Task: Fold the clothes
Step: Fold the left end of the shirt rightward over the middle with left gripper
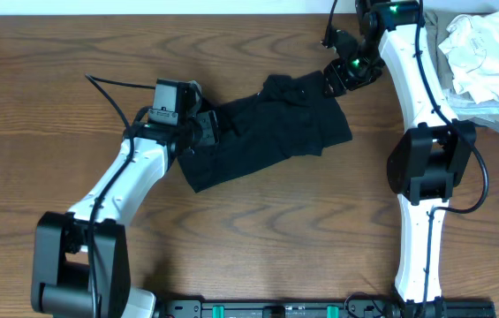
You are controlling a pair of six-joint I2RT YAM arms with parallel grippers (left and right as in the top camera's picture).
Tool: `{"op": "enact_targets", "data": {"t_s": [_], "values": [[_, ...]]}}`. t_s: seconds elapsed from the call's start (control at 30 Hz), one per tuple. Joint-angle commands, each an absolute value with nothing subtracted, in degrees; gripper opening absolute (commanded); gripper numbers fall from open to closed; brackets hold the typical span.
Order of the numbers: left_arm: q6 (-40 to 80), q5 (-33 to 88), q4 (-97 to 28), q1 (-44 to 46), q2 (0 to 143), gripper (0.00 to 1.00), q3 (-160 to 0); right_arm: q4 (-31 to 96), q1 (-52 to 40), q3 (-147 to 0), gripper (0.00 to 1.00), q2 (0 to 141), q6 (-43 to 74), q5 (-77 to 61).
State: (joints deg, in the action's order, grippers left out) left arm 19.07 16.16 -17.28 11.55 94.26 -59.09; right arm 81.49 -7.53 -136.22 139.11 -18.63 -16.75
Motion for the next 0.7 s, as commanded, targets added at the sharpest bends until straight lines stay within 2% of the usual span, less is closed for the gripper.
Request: {"op": "enact_targets", "data": {"t_s": [0.0, 0.13, 0.43, 0.5, 0.57, 0.6, 0.67], "values": [[17.67, 16.05, -19.57, 12.12, 94.11, 0.51, -60.23, 81.41, -7.57, -135.90, 0.54, 137.40, -18.22, -17.41], [17.69, 15.75, -20.86, 12.84, 95.98, 0.41, -60.23, 81.41, -7.57, -135.90, 0.54, 137.40, -18.22, -17.43], [17.89, 15.84, -20.16, 13.30, 98.94, 0.39, -60.23, 81.43, -7.57, -135.90, 0.54, 137.40, -18.22, -17.43], [17.89, 15.84, -19.62, 13.67, 98.94, 0.31, -60.23, 81.41, -7.57, -135.90, 0.54, 137.40, -18.22, -17.41], [17.98, 15.86, -18.68, 14.13, 98.94, 0.19, -60.23, 81.41, -7.57, -135.90, 0.54, 137.40, -18.22, -17.41], [18.52, 15.86, -17.87, 14.41, 98.94, 0.09, -60.23, 81.41, -7.57, -135.90, 0.54, 137.40, -18.22, -17.41], [20.18, 15.88, -16.10, 14.98, 98.94, 0.06, -60.23, 81.43, -7.57, -135.90, 0.54, 137.40, -18.22, -17.41]]}}
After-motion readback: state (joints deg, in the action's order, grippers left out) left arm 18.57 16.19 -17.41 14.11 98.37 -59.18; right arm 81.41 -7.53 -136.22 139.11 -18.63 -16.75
